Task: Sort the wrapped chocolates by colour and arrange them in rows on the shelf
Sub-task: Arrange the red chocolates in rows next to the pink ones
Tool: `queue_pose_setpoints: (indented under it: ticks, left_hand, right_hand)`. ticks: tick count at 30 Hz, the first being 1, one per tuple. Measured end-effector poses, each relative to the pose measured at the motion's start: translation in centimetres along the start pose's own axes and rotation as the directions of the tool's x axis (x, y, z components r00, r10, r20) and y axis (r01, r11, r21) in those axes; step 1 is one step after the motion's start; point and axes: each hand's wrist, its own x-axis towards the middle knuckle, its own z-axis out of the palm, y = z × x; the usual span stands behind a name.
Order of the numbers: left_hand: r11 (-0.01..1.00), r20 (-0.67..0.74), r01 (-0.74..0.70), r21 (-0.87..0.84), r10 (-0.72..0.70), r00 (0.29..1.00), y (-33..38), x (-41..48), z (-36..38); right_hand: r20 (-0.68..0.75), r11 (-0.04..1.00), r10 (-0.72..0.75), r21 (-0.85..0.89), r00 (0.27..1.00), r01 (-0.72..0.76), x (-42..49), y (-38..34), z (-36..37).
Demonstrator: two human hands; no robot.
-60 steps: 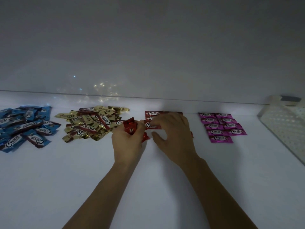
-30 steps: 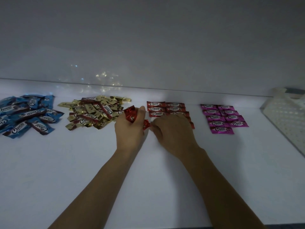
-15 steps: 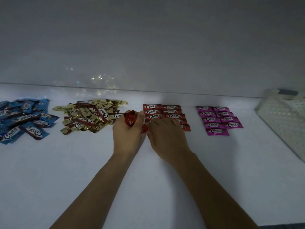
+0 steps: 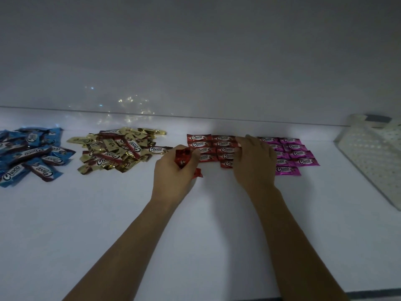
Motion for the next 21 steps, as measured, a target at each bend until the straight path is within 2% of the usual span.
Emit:
queue_pose_setpoints:
  ticks: [2, 7, 14, 17, 19, 21]
  left_hand:
    - [0.999, 0.018, -0.011, 0.033, 0.01, 1.0, -0.1, 0.0, 0.0]
    - [0.996, 0.015, -0.023, 0.081, 0.022, 1.0, -0.3, 0.1, -0.1]
    - [0.999, 0.004, -0.022, 0.042, 0.021, 1.0, -0.4, 0.1, -0.1]
    - [1.0, -0.003, -0.024, 0.012, 0.024, 1.0, -0.1, 0.2, 0.0]
    - [0.999, -0.027, -0.021, -0.038, 0.02, 0.999, 0.1, 0.2, 0.0]
    - [0.988, -0.081, 0.002, -0.152, -0.014, 0.997, 0.1, 0.4, -0.2]
  right_hand:
    - [0.039, 1.0, 0.028, 0.008, 0.999, -0.028, 0.1, 0.2, 0.2]
    - [0.074, 0.999, -0.042, -0.008, 0.996, 0.043, -0.4, 0.0, 0.9]
    - [0.056, 0.998, -0.06, 0.029, 0.997, 0.058, -0.5, 0.1, 1.3]
    - [-0.024, 0.995, -0.077, 0.067, 0.997, 0.078, -0.5, -0.1, 1.3]
    - [-0.119, 0.98, -0.089, 0.169, 0.989, 0.108, -0.5, -0.6, 1.0]
    - [-0.165, 0.884, -0.121, 0.431, 0.979, 0.182, -1.3, -2.0, 0.9]
